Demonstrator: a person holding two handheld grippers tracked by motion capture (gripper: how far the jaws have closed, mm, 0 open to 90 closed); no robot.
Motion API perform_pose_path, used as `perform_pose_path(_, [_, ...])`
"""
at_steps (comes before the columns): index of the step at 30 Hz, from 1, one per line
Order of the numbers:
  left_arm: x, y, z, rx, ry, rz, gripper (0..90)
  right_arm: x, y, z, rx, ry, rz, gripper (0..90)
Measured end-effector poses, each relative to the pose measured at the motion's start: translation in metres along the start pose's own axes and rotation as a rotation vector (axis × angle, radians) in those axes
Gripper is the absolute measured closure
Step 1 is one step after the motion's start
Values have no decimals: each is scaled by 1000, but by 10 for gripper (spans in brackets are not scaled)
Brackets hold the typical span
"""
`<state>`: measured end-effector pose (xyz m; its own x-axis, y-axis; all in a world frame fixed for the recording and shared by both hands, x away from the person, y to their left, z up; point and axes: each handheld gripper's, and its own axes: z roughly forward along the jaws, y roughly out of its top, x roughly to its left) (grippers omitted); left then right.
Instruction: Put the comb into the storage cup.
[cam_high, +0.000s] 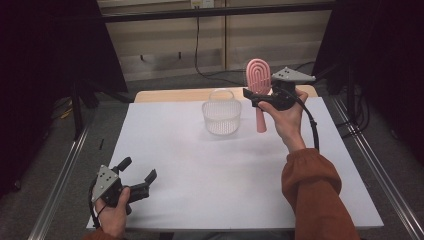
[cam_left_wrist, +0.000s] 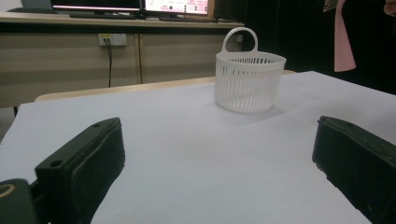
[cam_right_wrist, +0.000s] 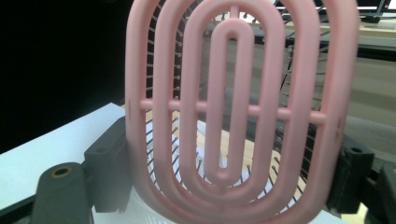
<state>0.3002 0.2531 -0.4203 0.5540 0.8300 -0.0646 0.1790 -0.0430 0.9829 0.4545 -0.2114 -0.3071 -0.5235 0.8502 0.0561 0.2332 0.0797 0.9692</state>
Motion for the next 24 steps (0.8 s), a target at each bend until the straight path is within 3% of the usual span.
perform_pose_path(9, [0, 0, 0, -5, 1, -5, 24, 6, 12, 5, -25, 9, -10, 199])
perform_pose_path(24, [-1, 0, -1, -4, -4, 3, 24, 12, 24, 16, -67, 34, 13, 199])
